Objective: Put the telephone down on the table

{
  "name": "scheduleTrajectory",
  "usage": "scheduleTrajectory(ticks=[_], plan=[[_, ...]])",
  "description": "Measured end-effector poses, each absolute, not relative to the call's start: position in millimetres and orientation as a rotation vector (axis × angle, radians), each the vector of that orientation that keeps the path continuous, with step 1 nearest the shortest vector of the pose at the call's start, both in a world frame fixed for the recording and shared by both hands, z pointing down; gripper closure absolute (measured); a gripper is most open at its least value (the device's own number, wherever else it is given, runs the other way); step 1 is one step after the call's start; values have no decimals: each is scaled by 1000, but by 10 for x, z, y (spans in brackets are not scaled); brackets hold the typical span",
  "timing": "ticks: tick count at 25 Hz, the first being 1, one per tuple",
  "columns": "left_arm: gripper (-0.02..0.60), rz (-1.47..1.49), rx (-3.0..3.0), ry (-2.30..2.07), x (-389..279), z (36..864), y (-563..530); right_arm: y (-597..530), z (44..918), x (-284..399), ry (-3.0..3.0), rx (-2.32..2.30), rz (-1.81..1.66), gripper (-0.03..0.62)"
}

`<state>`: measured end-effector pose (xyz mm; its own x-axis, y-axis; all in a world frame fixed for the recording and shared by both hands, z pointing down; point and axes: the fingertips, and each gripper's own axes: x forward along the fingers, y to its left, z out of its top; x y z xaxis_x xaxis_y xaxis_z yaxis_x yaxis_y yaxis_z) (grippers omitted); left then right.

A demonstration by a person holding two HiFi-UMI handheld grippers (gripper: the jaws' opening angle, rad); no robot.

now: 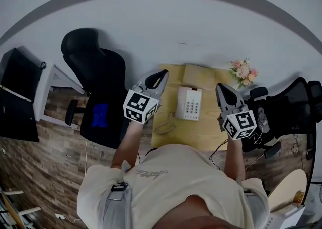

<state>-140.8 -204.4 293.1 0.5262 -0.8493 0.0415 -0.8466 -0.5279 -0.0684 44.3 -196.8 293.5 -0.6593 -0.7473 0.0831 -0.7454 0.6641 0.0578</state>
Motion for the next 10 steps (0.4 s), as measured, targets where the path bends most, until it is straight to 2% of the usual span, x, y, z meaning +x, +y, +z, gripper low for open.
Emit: scheduleTrajectory(ticks=[10], plan=[[563,-55,-2745,1517,-1524,3018,-2093,-2023,3016,455,-2761,1266,-16,592]])
